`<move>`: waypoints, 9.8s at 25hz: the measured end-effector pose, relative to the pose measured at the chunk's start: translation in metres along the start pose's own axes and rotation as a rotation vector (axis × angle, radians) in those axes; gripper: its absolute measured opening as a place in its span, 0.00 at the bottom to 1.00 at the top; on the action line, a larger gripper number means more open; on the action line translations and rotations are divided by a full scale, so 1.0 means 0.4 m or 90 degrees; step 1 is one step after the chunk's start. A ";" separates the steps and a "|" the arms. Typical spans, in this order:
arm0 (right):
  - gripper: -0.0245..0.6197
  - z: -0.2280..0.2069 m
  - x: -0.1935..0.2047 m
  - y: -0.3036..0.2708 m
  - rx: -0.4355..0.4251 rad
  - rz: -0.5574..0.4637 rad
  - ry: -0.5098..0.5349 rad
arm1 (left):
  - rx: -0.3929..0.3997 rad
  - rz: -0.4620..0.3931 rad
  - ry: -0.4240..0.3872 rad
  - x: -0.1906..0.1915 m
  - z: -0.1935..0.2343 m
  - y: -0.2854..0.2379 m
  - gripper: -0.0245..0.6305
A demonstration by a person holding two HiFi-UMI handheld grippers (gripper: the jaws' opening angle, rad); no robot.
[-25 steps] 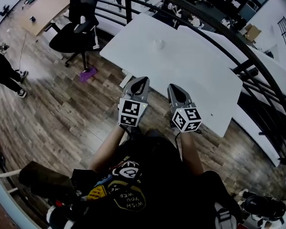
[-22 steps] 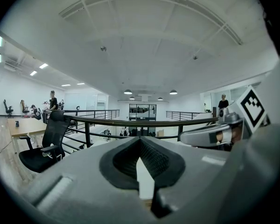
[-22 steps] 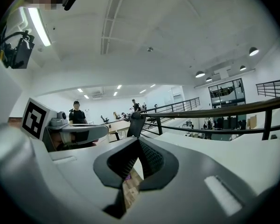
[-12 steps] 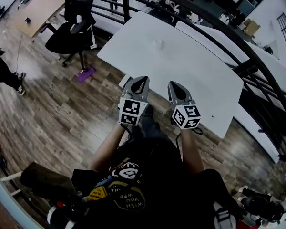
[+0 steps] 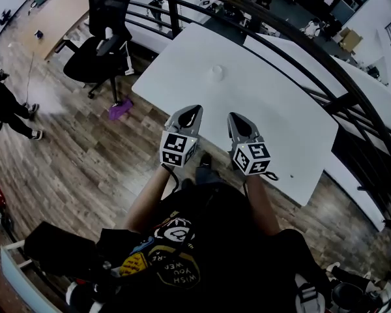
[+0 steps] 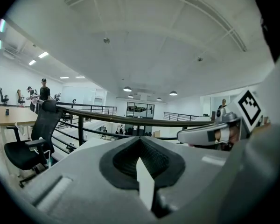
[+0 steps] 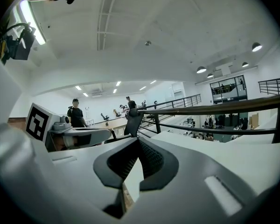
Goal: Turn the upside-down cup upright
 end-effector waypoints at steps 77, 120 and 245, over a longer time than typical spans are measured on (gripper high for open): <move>0.64 -0.441 0.523 -0.877 0.030 0.239 0.139 | 0.074 0.273 0.021 0.364 0.424 -0.616 0.20; 0.44 -0.254 0.273 -0.628 -0.320 0.067 -0.222 | 0.206 0.258 0.420 0.245 0.368 -0.582 0.54; 0.04 0.175 0.136 0.158 0.068 -0.005 -0.050 | 0.005 0.078 0.086 0.122 -0.034 0.270 0.05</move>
Point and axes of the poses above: the fingertips, and each gripper's own axes: y backward along the fingers, z to its left, x out of its underside, the point moved 1 cm from there along y, backward along the fingers, and after that the axes turned 3 degrees about -z, right-handed, at the moved point
